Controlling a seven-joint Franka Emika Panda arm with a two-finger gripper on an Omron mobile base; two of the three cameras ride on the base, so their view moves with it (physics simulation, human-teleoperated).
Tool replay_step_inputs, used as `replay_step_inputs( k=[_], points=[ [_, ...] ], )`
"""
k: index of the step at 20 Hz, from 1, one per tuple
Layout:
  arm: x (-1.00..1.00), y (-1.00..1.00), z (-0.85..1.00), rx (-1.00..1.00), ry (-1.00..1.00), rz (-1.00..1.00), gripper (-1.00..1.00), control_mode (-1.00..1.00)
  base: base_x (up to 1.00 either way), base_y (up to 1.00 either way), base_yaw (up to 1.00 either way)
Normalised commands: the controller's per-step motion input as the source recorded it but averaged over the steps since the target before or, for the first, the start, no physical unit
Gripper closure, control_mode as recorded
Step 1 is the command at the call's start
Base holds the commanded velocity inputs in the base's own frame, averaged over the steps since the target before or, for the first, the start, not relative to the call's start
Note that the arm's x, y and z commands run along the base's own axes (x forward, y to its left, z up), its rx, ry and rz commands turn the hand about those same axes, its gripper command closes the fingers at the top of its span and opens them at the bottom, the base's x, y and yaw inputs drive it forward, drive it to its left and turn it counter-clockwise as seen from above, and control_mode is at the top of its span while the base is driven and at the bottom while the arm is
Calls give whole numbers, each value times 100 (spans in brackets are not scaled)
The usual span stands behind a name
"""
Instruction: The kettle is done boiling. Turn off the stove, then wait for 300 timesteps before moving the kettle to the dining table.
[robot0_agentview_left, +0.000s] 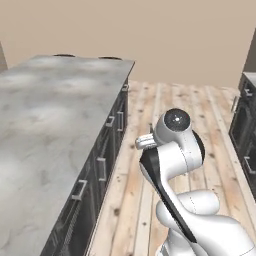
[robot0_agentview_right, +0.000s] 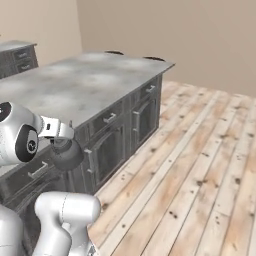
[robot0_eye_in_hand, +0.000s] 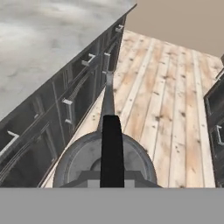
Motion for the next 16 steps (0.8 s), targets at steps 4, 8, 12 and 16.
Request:
replay_step_inputs(
  k=[4, 8, 12, 16],
  points=[
    [0, 0, 0, 0, 0, 0, 100, 100, 87, -61, 22],
    [0, 0, 0, 0, 0, 0, 100, 100, 83, -63, 21],
    [0, 0, 0, 0, 0, 0, 100, 100, 78, -66, 21],
    [0, 0, 0, 0, 0, 0, 100, 100, 77, -73, 22]
  ],
)
